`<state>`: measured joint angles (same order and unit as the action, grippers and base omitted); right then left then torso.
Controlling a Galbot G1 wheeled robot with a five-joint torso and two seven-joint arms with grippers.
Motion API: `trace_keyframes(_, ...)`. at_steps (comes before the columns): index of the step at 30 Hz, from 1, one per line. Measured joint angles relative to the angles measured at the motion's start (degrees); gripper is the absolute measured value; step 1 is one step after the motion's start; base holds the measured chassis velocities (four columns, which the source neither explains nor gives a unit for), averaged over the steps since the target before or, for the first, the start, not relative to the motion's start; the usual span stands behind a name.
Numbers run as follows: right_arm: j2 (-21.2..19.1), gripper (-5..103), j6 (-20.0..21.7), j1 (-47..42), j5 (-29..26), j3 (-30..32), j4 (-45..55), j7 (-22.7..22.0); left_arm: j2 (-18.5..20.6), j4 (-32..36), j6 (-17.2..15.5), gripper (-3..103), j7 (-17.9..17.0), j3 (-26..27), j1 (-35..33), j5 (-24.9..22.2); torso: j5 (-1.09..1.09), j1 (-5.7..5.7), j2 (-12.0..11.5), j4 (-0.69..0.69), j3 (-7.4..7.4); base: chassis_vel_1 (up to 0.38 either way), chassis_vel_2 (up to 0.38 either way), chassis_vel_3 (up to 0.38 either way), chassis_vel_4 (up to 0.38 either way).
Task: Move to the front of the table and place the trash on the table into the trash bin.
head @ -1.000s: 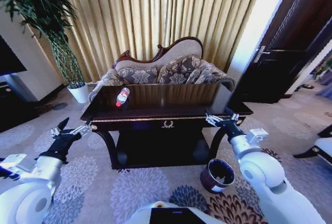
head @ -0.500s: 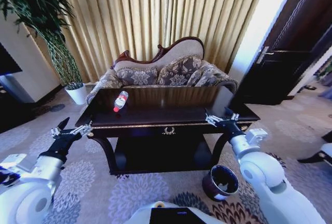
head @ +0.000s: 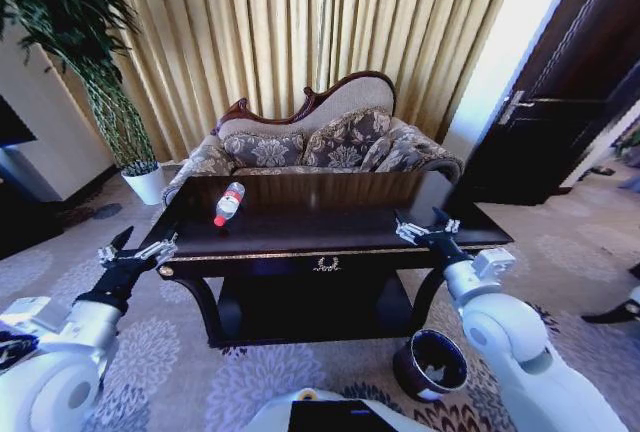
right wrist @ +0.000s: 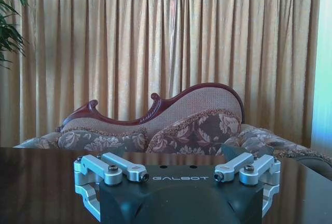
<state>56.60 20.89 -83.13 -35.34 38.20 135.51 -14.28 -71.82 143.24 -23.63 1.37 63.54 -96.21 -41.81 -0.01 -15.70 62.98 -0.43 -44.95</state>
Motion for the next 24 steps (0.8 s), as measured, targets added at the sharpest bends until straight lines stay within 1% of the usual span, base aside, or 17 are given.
trace_keyframes(24,0.29,100,-0.2,-0.53,0.18,-0.39,0.36,-0.06,-0.16,0.0,0.05,100,-0.04,0.05,0.01,-0.01,0.0,0.0,0.0,0.01,0.0,-0.071,0.074,0.079,-0.074)
